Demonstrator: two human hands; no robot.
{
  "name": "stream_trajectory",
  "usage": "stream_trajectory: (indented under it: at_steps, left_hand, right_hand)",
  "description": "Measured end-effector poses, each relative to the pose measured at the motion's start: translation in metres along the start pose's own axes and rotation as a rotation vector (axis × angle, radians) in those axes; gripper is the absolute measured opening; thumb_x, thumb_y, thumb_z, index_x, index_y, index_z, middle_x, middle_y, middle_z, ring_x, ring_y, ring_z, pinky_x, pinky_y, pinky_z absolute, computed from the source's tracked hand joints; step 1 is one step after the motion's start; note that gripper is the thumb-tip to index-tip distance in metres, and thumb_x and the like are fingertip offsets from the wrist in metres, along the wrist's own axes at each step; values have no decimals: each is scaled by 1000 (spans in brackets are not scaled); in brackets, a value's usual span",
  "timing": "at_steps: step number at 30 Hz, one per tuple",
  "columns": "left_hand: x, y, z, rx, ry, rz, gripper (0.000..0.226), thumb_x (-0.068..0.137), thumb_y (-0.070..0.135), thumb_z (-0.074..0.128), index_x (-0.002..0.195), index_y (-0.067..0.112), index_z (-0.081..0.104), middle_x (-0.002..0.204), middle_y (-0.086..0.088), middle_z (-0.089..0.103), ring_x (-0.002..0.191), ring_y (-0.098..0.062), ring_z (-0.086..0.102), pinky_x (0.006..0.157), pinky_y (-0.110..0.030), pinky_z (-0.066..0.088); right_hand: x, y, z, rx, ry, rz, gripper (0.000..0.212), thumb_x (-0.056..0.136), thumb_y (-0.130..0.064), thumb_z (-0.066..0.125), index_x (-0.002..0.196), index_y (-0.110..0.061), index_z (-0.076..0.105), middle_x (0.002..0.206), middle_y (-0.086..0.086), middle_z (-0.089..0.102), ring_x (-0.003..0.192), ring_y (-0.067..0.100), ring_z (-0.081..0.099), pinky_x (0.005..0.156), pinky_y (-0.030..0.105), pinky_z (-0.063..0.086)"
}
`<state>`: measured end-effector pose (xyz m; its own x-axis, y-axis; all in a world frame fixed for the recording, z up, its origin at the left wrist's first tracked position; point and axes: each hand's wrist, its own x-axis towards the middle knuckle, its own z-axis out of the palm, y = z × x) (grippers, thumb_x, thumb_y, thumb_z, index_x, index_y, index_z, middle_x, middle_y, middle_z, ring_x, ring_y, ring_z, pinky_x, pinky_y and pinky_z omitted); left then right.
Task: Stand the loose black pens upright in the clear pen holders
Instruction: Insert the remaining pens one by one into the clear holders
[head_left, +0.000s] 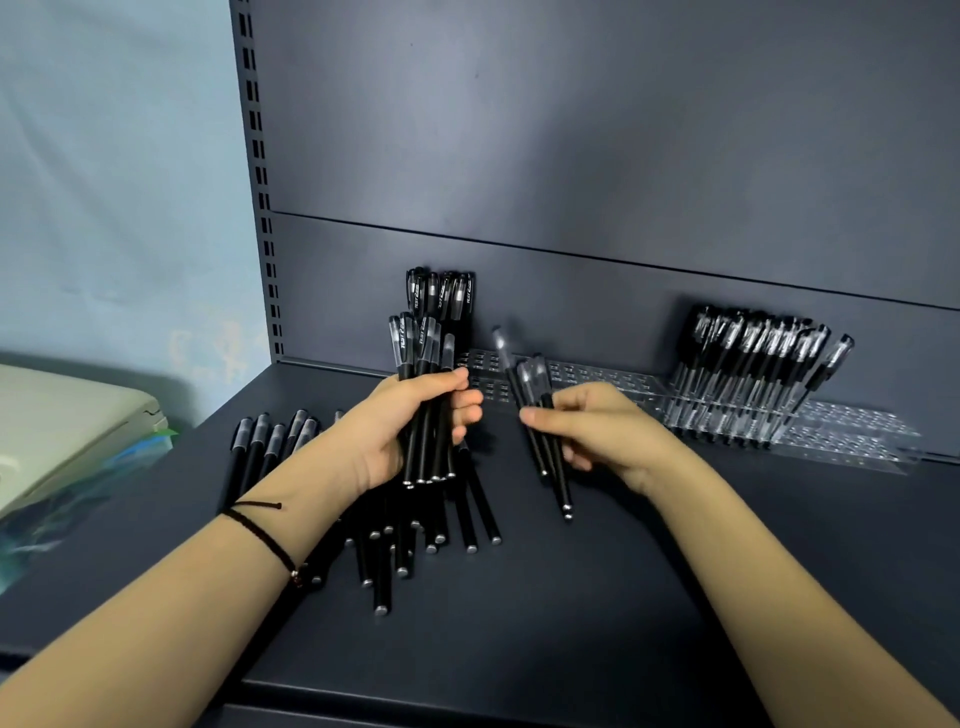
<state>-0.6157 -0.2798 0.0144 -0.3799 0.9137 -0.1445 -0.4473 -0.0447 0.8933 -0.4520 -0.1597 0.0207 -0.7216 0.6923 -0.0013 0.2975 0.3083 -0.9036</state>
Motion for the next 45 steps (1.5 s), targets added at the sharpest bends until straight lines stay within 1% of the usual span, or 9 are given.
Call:
stream_trajectory:
  at_steps: [7, 17, 20, 23, 26, 29, 35, 40, 45]
  left_hand:
    - [-6, -9, 7, 156, -295, -19, 42, 89, 29, 58, 120, 0, 63, 117, -19, 69, 107, -34, 67, 94, -43, 53]
    - [-15, -13, 16, 346, -388, 95, 17, 75, 24, 72, 86, 13, 66, 72, -1, 66, 63, -11, 62, 63, -24, 53]
    - [-13, -14, 21, 356, -434, 121, 15, 76, 18, 77, 85, 16, 65, 62, 2, 59, 60, -11, 56, 61, -23, 51]
    - [-10, -13, 34, 370, -438, 148, 25, 78, 11, 76, 100, 13, 63, 64, 3, 62, 61, -11, 58, 64, -23, 51]
    - [-7, -12, 52, 406, -454, 173, 20, 83, 4, 69, 99, 14, 63, 71, 1, 65, 68, -12, 62, 68, -22, 53]
    - [-4, -14, 72, 402, -492, 191, 18, 86, 1, 66, 98, 13, 62, 76, 0, 68, 73, -12, 65, 73, -23, 54]
    - [5, -30, 71, 451, -424, 155, 24, 81, 2, 73, 101, 11, 62, 82, -7, 69, 80, -19, 66, 79, -28, 54]
    - [4, -34, 69, 440, -452, 102, 19, 84, 3, 71, 99, 9, 61, 81, -6, 68, 76, -19, 68, 76, -32, 55]
    - [-1, -16, 64, 430, -489, 130, 11, 90, 4, 63, 99, 10, 62, 80, -3, 68, 70, -16, 65, 68, -27, 54]
  right_hand:
    - [-9, -18, 12, 426, 45, -116, 12, 88, -18, 67, 83, -7, 68, 67, 5, 66, 51, 9, 55, 42, 17, 38]
    - [-22, -28, 20, 167, 94, -265, 26, 83, -26, 74, 77, -3, 64, 61, 0, 66, 56, 9, 62, 56, 17, 48]
    - [-25, -32, 16, 101, 139, -344, 35, 77, -35, 75, 104, -19, 59, 94, -8, 69, 82, 3, 64, 69, 17, 48]
    - [-22, -39, 7, 281, 182, -406, 60, 82, -54, 63, 131, -37, 34, 113, -10, 60, 98, 4, 63, 84, 25, 52]
    - [-23, -53, -5, 493, 223, -534, 34, 96, -56, 35, 128, -48, 33, 127, -9, 58, 107, 20, 64, 96, 46, 52]
    - [-28, -59, -15, 559, 222, -625, 36, 102, -46, 21, 131, -41, 42, 129, -2, 61, 106, 25, 65, 90, 43, 54]
    - [-23, -40, -16, 461, 301, -474, 39, 98, -40, 38, 101, -16, 68, 92, 9, 71, 95, 24, 66, 97, 47, 47]
    - [-22, -37, -8, 319, 240, -445, 44, 95, -44, 37, 92, -19, 73, 103, 3, 74, 103, 20, 67, 102, 45, 46]
    - [-19, -36, -13, 344, 254, -493, 26, 96, -43, 47, 120, -43, 58, 124, -11, 64, 112, 9, 62, 107, 43, 42]
